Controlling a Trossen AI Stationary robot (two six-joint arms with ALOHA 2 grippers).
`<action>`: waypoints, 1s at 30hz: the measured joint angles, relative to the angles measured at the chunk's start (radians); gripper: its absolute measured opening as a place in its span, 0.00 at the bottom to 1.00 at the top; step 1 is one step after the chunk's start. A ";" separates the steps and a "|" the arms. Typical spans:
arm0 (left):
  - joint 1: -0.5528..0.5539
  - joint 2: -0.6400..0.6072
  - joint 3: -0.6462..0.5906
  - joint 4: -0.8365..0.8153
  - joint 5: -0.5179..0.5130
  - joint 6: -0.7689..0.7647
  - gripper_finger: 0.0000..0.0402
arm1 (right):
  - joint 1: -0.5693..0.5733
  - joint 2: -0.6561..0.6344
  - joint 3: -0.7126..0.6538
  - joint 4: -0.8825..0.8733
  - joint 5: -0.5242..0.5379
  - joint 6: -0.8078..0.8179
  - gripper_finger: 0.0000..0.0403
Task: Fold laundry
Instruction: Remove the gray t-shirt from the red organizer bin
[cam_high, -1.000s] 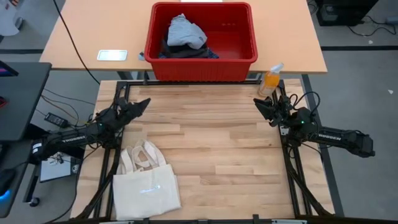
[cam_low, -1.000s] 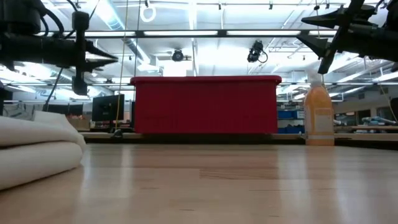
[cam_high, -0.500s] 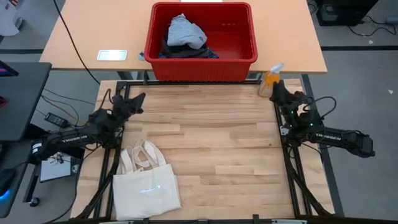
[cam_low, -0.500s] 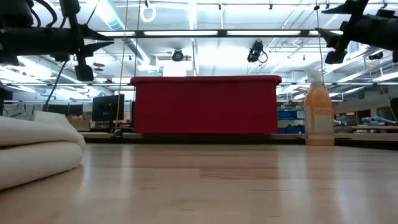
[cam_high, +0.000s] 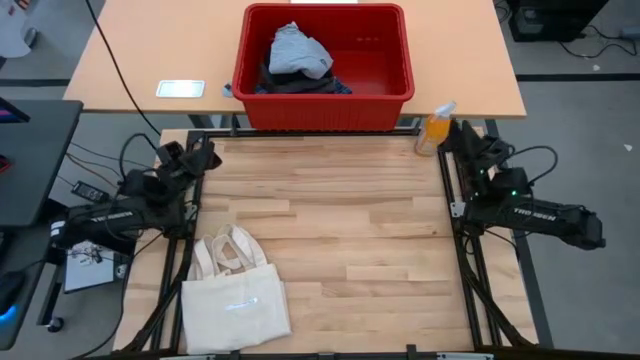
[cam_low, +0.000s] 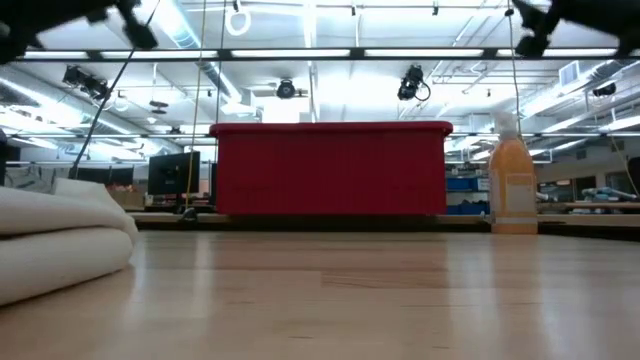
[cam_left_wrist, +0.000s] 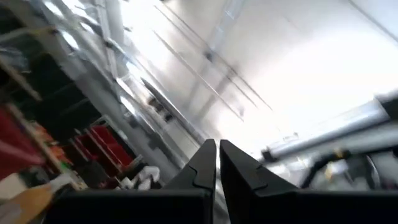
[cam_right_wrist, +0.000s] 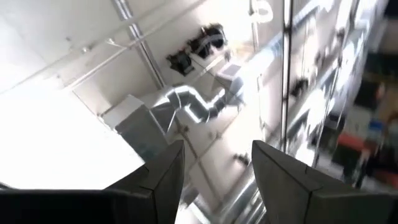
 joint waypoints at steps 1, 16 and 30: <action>-0.012 0.021 0.029 -0.008 0.012 0.031 0.06 | 0.000 0.027 0.042 0.000 0.012 -0.038 0.48; -0.044 0.326 0.329 -0.369 -0.016 0.081 0.06 | -0.015 0.681 0.869 -0.820 -0.192 -0.338 0.48; 0.201 0.490 0.605 -0.858 -0.092 0.226 0.06 | -0.246 1.313 1.680 -1.341 -0.321 -0.913 0.50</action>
